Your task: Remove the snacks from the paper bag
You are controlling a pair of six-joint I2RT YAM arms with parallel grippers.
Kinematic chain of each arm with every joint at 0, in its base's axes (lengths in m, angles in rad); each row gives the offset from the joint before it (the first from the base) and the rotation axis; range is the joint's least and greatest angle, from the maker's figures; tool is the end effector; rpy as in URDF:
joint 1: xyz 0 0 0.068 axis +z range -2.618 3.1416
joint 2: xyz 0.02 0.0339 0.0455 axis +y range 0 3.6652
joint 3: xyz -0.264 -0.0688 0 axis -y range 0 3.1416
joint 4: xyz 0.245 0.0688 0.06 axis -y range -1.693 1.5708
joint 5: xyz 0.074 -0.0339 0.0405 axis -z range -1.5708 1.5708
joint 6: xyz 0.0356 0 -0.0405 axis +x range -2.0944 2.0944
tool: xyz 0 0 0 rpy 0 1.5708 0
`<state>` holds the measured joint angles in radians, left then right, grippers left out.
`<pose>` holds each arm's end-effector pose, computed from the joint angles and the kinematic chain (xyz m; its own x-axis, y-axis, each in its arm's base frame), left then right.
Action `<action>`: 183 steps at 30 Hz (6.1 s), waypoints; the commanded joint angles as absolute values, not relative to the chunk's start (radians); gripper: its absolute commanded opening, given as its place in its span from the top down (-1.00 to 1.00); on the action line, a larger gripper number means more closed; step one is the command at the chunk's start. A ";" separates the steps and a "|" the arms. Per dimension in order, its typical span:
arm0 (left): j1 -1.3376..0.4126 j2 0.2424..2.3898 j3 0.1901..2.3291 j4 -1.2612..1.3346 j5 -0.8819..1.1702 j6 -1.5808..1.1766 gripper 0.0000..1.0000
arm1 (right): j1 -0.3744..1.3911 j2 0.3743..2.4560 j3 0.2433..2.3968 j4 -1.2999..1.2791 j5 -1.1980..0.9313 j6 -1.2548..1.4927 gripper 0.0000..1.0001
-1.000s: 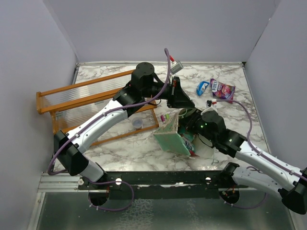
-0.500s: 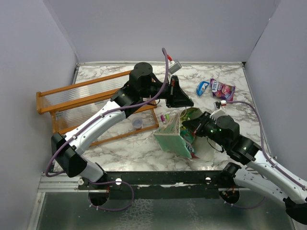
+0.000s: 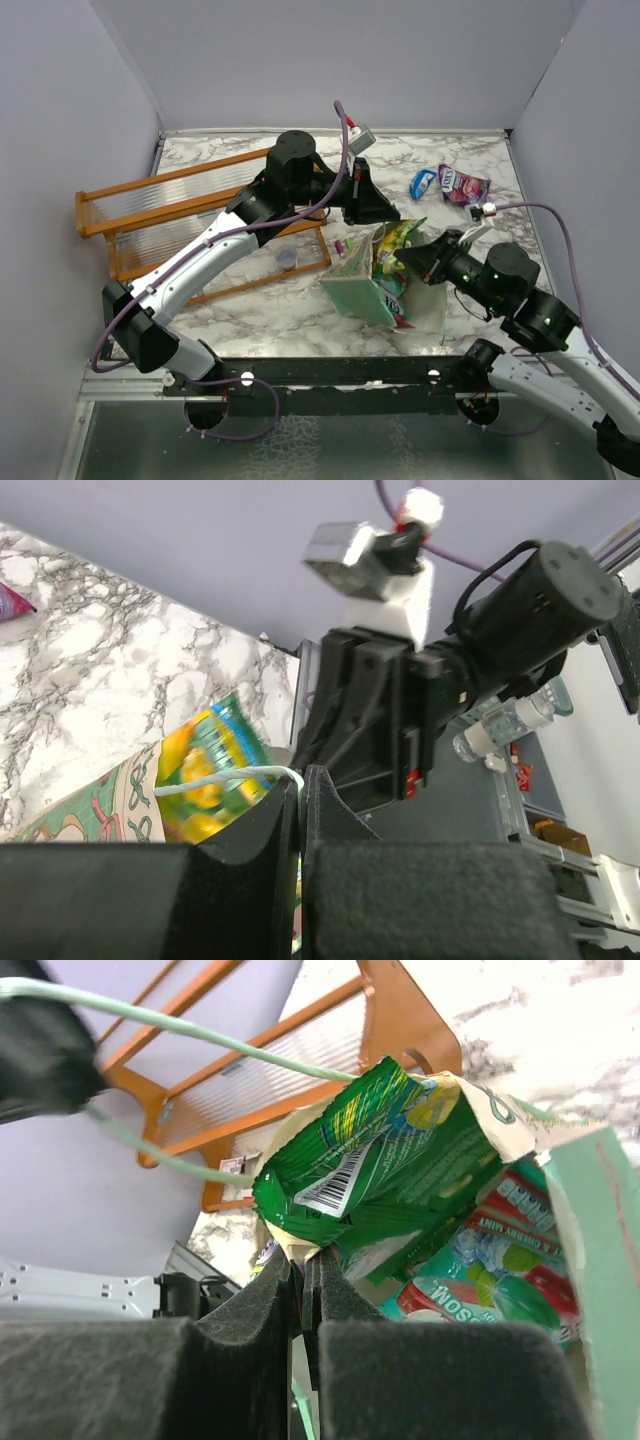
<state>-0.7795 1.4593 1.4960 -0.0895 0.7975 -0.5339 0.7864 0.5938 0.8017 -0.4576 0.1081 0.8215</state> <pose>0.2182 -0.2515 0.4396 -0.5408 0.0347 -0.8404 0.8411 0.0141 -0.5407 0.0978 0.0925 0.3435 -0.5800 0.4492 -0.6795 -0.3012 0.6568 0.6913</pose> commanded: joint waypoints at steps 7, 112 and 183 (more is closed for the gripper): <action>-0.773 1.409 1.487 -0.061 0.775 -0.518 1.00 | 0.788 0.462 0.995 -0.533 0.074 0.500 0.98; -0.772 1.400 1.409 0.075 0.827 -0.606 1.00 | 0.003 0.665 1.051 -0.664 -0.798 0.232 -0.32; -0.774 1.415 1.387 0.088 0.830 -0.641 1.00 | 0.973 0.812 0.671 -0.403 0.525 0.429 0.97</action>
